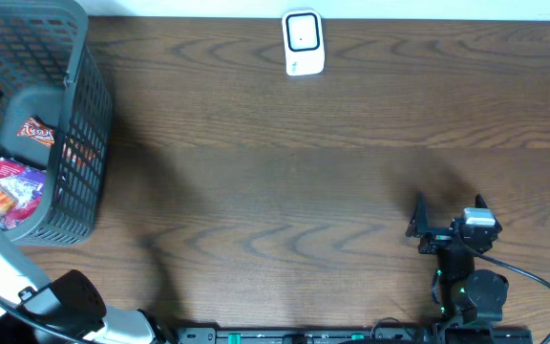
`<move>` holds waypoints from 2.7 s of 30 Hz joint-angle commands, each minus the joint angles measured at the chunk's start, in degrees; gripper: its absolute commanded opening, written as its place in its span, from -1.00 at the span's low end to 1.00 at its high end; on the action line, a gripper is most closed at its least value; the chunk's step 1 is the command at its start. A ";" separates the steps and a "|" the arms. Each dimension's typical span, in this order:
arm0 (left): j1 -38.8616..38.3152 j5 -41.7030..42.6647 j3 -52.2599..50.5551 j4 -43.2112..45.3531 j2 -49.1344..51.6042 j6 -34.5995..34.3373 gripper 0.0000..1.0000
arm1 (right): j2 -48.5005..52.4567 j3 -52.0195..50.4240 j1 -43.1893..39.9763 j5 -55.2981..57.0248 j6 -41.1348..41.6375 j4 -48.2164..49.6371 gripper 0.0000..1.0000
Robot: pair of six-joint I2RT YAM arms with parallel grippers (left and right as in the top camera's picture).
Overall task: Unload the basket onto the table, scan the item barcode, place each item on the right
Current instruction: 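Move the left gripper over the basket and reach down inside, then grasp the purple-red wrapped pack in the basket with the left gripper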
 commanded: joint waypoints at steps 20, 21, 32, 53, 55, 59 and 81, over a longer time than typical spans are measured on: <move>-0.02 -12.15 -0.37 -3.37 9.07 -13.18 0.96 | -0.31 -0.04 0.48 -0.09 0.59 -0.20 0.98; -0.02 -15.04 -0.39 -5.07 10.29 -16.92 0.96 | -0.31 -0.04 0.48 -0.09 0.59 -0.20 0.99; -0.52 -19.17 -0.42 -11.58 19.34 -25.14 0.96 | -0.31 -0.04 0.48 -0.09 0.59 -0.20 0.99; -4.55 -19.17 -12.20 -6.27 23.71 -30.47 0.96 | -0.31 -0.04 0.48 -0.09 0.59 -0.20 0.99; -4.61 -19.21 -13.62 -5.11 23.71 -30.49 0.96 | -0.31 -0.04 0.48 -0.09 0.59 -0.20 0.99; -4.61 -19.61 -15.87 -2.73 23.71 -30.40 0.96 | -0.31 -0.04 0.48 -0.09 0.59 -0.20 0.99; -5.66 -24.96 -21.77 3.17 23.76 -26.21 0.95 | -0.31 -0.04 0.48 -0.09 0.59 -0.20 0.98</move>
